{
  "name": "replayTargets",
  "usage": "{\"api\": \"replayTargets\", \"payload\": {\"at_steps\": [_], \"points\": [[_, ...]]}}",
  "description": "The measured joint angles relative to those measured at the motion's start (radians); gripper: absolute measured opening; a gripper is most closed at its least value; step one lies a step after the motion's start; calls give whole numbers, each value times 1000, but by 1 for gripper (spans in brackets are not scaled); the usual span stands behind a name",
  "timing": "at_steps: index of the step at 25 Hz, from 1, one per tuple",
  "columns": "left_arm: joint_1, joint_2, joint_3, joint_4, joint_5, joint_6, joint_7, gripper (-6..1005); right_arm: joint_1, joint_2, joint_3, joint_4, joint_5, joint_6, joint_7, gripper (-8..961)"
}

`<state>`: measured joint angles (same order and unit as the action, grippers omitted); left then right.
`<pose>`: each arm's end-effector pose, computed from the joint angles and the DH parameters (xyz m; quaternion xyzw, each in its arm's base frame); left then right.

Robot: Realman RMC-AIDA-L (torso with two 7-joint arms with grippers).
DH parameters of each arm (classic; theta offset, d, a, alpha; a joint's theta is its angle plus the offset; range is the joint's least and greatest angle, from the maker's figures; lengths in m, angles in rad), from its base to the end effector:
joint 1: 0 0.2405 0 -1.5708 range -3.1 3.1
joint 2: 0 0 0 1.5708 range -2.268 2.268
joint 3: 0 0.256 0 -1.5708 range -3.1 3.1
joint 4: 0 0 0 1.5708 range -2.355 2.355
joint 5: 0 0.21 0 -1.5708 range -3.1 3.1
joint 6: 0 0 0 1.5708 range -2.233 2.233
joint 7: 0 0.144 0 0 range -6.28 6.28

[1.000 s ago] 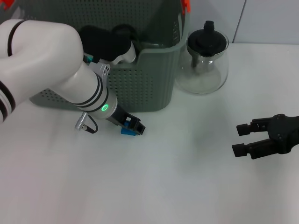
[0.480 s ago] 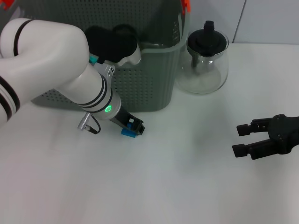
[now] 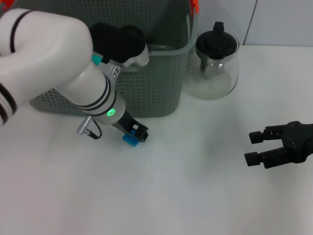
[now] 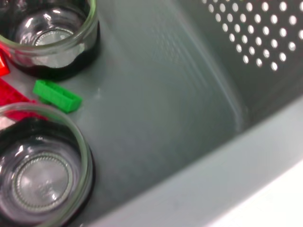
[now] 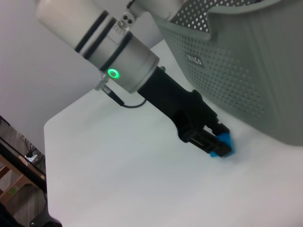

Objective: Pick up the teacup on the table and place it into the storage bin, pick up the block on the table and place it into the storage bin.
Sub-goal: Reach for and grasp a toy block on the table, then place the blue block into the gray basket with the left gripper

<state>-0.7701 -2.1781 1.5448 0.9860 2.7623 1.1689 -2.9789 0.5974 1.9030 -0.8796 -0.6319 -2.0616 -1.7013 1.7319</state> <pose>-0.1715 0.3827 -0.0851 -0.8544 -0.4201 0.1679 0.2557 0.2651 0.3321 0.0374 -0.9426 0.3075 0.1299 0.0032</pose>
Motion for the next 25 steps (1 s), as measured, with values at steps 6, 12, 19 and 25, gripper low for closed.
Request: {"api": "replayTargets", "payload": {"at_steps": [6, 12, 19, 25], "points": [[145, 2, -21, 289, 10, 171, 50, 419, -2, 0, 1, 0, 0, 2, -2, 943], [269, 1, -306, 522, -333, 433, 313, 438, -2, -3, 9, 0, 0, -5, 0, 941], [177, 66, -810, 344, -910, 574, 575, 460, -7, -4, 17, -1, 0, -6, -3, 942], [74, 133, -822, 170, -788, 255, 610, 478, -7, 1, 24, -2, 0, -2, -3, 942]]}}
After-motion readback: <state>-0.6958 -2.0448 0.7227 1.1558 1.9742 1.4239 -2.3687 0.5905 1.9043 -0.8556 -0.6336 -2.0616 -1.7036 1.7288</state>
